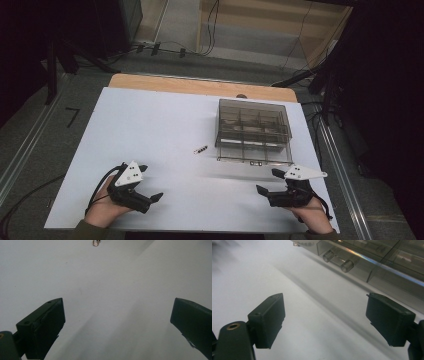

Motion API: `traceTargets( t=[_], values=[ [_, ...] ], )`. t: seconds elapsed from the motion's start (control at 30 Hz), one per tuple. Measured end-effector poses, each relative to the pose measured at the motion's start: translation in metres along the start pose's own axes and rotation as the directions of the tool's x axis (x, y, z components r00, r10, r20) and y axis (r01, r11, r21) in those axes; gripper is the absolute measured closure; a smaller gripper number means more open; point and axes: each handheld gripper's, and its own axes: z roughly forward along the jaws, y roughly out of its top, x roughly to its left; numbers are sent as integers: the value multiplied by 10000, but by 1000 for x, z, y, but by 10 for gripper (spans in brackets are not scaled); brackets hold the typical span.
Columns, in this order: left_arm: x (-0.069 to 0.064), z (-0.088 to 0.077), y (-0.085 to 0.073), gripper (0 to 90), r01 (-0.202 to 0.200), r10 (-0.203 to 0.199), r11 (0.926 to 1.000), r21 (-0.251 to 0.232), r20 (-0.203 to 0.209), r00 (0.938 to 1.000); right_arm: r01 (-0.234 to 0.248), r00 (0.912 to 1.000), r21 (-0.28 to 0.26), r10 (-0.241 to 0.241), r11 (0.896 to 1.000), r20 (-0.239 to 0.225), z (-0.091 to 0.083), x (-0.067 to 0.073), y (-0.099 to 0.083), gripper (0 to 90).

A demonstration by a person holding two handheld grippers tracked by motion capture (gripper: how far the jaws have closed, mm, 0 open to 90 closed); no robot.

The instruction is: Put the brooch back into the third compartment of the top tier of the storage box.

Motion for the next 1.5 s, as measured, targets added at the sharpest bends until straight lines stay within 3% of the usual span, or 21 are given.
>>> traceTargets(
  t=[0.1, 0.53, 0.6, 0.83, 1.0, 1.23, 1.5],
  values=[
    [0, 0, 0, 0, 10, -10, 10000, 1, 16, 10000, -7, 10000, -56, 7, 10000, 8, 3, 2, -4, 96],
    [-1, 2, 0, 0, 11, -12, 10000, 25, 113, 9999, 81, 9989, -195, -72, 9998, 455, 14, 6, -22, 64],
    [0, 2, 0, 0, 25, -25, 10000, 5, 110, 9999, 100, 9993, -187, -93, 9998, 353, 17, 7, -25, 6],
    [2, 6, 3, 0, 88, -88, 10000, 6, 205, 9998, 280, 9993, 28, -280, 9996, 238, 21, 10, -33, 6],
    [2, 10, 10, 0, 1, -2, 10000, 43, 208, 9998, 302, 9994, 33, -302, 9995, 184, 23, 11, -34, 6],
    [4, 17, 19, 0, 187, -182, 9997, -157, 309, 9994, 330, 9994, 49, -330, 9994, 112, 24, 12, -34, 6],
    [7, 26, 32, 0, 46, -40, 9998, -193, 325, 9995, 314, 9994, -6, -314, 9995, 148, 25, 12, -34, 6]
  ],
)
